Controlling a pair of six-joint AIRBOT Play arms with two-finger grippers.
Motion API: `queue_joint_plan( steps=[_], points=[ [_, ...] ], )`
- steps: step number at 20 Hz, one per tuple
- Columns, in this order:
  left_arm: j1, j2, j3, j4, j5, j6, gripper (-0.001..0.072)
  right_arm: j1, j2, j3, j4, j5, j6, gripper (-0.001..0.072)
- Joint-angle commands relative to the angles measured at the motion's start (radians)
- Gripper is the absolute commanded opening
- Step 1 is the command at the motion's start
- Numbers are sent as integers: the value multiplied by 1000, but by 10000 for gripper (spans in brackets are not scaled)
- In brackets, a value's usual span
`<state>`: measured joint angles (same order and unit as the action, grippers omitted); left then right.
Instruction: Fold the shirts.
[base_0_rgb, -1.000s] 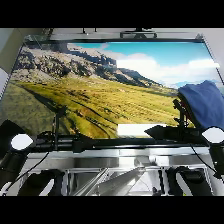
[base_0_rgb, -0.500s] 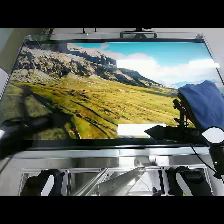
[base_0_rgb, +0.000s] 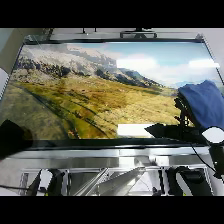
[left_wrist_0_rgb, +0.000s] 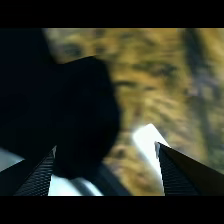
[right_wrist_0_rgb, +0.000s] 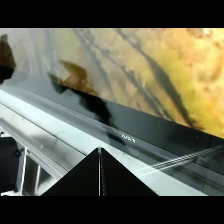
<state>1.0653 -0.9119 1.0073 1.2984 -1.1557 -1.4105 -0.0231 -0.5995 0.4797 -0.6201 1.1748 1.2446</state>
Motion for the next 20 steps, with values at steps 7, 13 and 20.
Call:
queue_joint_plan(
  steps=[7, 13, 20],
  points=[
    [150, -439, 12, 63, 91, 58, 719, 0, -2, 0, 19, -19, 0, 16],
    [-47, -539, 13, 84, 204, 103, 687, 0, -2, -1, 18, -19, 0, 17],
    [-70, -558, 104, -26, 33, 101, 8, 0, -2, -1, 19, -18, 0, 16]
  ],
)
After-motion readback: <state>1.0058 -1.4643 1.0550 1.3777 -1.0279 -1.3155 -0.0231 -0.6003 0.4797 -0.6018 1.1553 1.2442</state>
